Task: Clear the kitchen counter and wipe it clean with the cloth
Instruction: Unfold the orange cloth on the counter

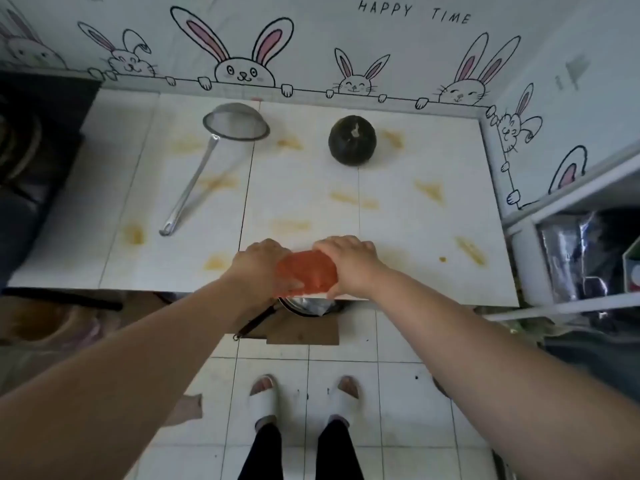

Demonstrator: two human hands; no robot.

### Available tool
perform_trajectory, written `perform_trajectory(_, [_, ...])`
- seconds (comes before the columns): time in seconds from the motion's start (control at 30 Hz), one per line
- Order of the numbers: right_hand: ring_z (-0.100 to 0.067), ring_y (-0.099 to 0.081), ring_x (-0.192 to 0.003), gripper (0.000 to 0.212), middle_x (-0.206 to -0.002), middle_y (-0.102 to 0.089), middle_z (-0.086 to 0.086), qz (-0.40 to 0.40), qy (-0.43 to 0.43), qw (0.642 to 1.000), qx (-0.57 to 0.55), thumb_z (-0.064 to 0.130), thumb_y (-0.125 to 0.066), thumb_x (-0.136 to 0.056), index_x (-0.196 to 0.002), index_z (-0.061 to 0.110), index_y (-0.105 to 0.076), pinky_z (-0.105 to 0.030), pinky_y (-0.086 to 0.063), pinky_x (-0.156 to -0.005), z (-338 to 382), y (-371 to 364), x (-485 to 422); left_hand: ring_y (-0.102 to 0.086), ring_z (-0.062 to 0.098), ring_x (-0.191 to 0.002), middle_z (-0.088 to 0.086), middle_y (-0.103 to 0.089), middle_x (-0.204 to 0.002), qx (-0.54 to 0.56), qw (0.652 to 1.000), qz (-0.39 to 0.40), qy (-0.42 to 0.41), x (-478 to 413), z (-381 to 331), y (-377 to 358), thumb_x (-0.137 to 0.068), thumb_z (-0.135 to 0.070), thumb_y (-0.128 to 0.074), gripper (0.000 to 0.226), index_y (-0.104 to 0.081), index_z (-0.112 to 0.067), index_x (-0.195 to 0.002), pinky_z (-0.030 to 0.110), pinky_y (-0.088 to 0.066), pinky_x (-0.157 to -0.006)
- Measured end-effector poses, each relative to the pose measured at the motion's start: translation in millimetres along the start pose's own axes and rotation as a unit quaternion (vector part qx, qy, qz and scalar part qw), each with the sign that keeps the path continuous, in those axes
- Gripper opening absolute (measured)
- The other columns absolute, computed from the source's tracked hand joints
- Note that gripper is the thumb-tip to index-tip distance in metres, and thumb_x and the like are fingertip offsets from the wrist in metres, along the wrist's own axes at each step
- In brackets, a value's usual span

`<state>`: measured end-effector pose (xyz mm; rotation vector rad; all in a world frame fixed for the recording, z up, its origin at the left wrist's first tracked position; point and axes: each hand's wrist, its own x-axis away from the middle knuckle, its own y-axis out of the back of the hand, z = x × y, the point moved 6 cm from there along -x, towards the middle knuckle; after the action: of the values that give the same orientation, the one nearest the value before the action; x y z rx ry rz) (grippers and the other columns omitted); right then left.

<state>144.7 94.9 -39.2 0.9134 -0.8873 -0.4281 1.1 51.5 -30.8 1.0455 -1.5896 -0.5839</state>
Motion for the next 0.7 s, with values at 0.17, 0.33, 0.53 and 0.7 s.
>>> perform_trajectory(0.17, [-0.022,-0.035,-0.129,0.04,-0.135,-0.043,0.004,-0.075,0.025,0.997,0.0,0.023,-0.071,-0.079,-0.118,0.028,-0.058,-0.035,-0.022,-0.097,-2,-10,-5,-0.037,0.02,-0.125,-0.004,-0.039,-0.136,0.038,0.999,-0.028,-0.006,1,10,-20,-0.063,-0.067,-0.066,0.084,-0.043,-0.029,-0.134,0.04,-0.035,-0.105])
perform_trajectory(0.33, [-0.017,-0.05,-0.115,0.015,-0.116,-0.062,0.002,-0.13,-0.003,0.982,-0.14,0.026,-0.056,-0.094,-0.099,0.02,-0.067,-0.03,-0.024,-0.09,-4,4,-12,-0.039,0.019,-0.123,-0.007,-0.04,-0.131,-0.017,0.999,-0.047,0.002,-2,7,-23,-0.059,-0.075,-0.06,0.086,-0.042,-0.033,-0.132,0.039,-0.027,-0.104])
perform_trajectory(0.53, [-0.013,-0.055,-0.078,0.019,-0.084,-0.06,0.001,-0.22,-0.073,0.88,-0.414,0.025,-0.045,-0.1,-0.094,0.014,-0.058,-0.019,-0.04,-0.066,-16,35,-4,-0.055,0.018,-0.071,-0.007,-0.055,-0.069,0.277,0.955,-0.106,0.014,-6,2,15,-0.088,-0.043,-0.056,0.022,-0.052,-0.029,-0.071,0.027,-0.039,-0.061])
perform_trajectory(0.7, [-0.019,-0.058,-0.101,0.031,-0.106,-0.061,0.0,-0.258,-0.147,0.881,-0.367,0.037,-0.049,-0.097,-0.114,0.012,-0.057,-0.023,-0.04,-0.076,-48,51,-3,-0.062,0.015,-0.086,-0.006,-0.063,-0.096,0.325,0.942,-0.082,0.021,-25,-5,25,-0.079,-0.043,-0.068,0.044,-0.054,-0.026,-0.117,0.029,-0.051,-0.076])
